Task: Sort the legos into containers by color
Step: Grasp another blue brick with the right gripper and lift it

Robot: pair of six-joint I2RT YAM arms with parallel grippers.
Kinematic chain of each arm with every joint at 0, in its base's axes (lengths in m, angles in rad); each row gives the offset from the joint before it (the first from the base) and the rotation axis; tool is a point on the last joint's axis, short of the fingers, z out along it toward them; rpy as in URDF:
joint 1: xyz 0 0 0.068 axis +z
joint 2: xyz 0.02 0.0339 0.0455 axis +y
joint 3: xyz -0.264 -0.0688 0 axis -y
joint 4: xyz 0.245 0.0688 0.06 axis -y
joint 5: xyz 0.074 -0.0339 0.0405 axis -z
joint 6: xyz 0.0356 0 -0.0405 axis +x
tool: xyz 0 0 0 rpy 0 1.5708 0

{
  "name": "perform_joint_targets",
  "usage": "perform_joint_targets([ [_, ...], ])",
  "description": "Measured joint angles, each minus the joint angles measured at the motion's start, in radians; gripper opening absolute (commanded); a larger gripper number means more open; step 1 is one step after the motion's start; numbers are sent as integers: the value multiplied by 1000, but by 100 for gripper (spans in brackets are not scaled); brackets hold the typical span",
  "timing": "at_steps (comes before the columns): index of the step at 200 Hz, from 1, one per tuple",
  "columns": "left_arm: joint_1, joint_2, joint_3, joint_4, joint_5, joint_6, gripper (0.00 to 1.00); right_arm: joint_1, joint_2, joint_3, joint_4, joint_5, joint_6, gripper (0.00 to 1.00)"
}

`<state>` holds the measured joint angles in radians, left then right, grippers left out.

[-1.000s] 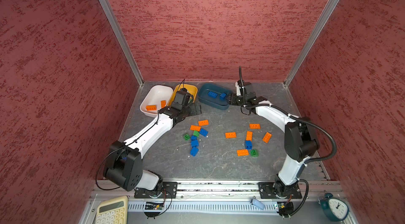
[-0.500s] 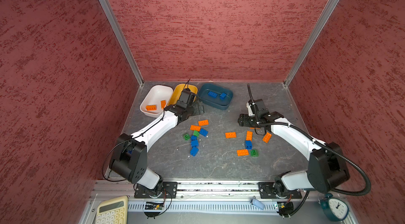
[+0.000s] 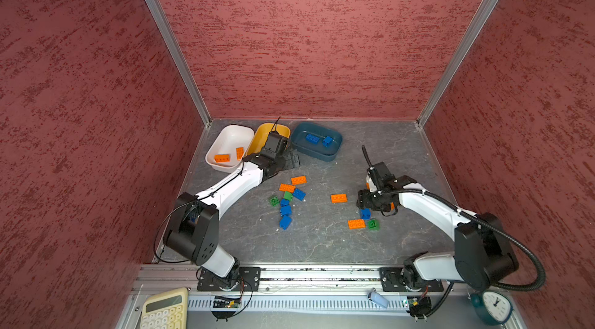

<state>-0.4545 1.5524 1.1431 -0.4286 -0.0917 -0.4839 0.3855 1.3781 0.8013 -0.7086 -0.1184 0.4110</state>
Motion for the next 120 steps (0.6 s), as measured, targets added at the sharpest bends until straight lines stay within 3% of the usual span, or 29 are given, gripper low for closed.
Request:
perform_joint_targets([
  [43,0,0,3,-2,0,-2,99,26,24,-18,-1,0,15,61],
  [100,0,13,4,-2,0,-10,99,49,42,-38,0,31,56,37],
  [120,0,21,3,-3,0,-13,99,53,39,-38,1,35,56,33],
])
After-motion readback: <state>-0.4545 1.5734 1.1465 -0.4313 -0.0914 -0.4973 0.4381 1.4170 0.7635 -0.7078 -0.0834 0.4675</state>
